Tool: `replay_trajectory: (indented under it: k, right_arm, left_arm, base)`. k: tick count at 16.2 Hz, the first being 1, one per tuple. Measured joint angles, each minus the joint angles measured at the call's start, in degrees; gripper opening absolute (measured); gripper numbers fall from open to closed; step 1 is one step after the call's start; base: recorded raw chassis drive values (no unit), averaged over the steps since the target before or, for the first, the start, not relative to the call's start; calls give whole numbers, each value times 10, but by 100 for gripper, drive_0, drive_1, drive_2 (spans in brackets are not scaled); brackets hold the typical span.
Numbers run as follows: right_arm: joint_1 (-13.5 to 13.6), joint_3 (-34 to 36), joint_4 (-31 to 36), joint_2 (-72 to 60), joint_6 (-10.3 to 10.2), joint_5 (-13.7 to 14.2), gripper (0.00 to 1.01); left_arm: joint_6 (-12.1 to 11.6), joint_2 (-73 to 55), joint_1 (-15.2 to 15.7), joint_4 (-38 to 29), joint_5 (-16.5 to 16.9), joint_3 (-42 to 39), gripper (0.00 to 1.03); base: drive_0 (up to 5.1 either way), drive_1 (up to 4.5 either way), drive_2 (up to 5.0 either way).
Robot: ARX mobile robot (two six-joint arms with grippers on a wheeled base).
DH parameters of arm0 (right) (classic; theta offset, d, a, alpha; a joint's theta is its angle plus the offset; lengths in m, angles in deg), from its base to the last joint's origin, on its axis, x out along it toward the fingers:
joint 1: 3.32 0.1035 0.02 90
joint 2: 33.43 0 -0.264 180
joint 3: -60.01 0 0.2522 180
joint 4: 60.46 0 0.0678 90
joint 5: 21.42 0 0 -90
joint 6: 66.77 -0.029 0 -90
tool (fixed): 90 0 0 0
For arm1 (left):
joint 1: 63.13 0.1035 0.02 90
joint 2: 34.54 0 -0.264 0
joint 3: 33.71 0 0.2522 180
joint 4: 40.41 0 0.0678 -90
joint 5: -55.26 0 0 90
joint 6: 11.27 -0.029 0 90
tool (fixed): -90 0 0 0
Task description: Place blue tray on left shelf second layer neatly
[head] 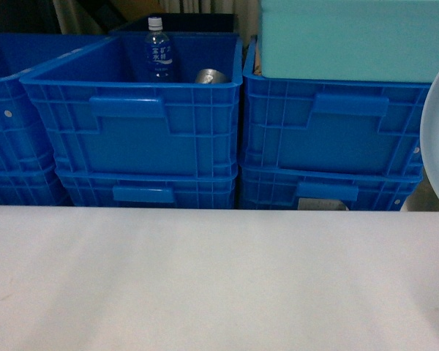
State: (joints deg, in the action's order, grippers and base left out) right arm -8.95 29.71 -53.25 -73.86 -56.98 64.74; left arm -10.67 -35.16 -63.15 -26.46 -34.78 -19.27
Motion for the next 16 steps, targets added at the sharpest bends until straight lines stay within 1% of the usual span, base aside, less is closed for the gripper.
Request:
replay_trajectory:
  k: [2, 10, 13, 16]
  right_arm:
    - [0, 0, -3, 0, 4, 0, 2]
    - [0, 0, -3, 0, 4, 0, 2]
    - [0, 0, -1, 0, 4, -4, 2]
    - [0, 2, -2, 0, 4, 0, 2]
  left_arm:
    - [0, 0, 0, 0, 0, 0, 98]
    - [0, 0, 0, 0, 0, 0, 98]
    - [0, 0, 0, 0, -2, 0, 98]
    - [0, 0, 0, 0, -1, 0, 98]
  base:
    - [0, 0, 0]
    - [-13, -13, -13]
    - [262, -473, -473]
    - [301, -522, -330]
